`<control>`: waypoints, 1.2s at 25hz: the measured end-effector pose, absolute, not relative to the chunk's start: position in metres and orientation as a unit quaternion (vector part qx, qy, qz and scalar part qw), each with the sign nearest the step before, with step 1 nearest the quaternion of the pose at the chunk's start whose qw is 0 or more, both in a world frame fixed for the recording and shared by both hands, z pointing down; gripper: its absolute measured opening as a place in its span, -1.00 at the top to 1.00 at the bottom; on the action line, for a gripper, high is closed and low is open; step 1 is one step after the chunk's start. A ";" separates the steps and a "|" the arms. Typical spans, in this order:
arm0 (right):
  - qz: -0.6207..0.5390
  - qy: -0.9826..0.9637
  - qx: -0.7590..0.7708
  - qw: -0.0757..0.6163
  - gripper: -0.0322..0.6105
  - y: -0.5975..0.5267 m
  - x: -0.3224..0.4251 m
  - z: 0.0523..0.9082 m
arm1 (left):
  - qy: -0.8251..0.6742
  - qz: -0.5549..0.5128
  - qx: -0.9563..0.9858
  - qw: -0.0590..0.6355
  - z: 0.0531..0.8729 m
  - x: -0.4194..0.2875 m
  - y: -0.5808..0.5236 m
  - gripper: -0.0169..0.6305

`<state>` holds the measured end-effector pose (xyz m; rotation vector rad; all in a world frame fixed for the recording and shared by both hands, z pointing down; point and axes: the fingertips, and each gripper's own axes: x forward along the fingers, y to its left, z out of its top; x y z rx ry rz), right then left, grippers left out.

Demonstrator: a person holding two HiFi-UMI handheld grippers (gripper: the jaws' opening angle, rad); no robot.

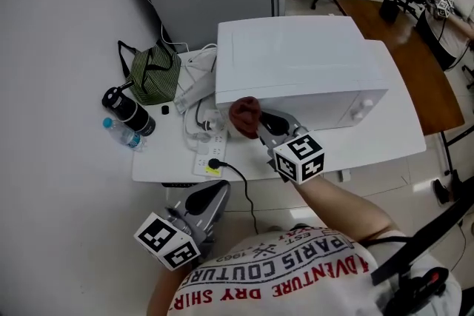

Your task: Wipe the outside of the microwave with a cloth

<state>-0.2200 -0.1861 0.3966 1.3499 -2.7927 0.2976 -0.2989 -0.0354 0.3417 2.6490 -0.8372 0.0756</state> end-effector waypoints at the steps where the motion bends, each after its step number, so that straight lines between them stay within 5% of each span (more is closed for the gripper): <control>1: 0.098 -0.894 0.438 0.009 0.79 -0.185 -0.209 0.396 | -0.290 0.027 0.940 0.179 0.341 -0.292 -0.037 0.94; 17: 0.097 -0.817 0.568 0.011 0.78 -0.158 0.001 0.397 | -0.157 0.037 0.970 0.179 0.336 -0.153 -0.051 0.94; 30: 0.100 -0.797 0.596 0.013 0.78 -0.151 0.044 0.396 | -0.132 0.042 0.974 0.178 0.333 -0.122 -0.049 0.94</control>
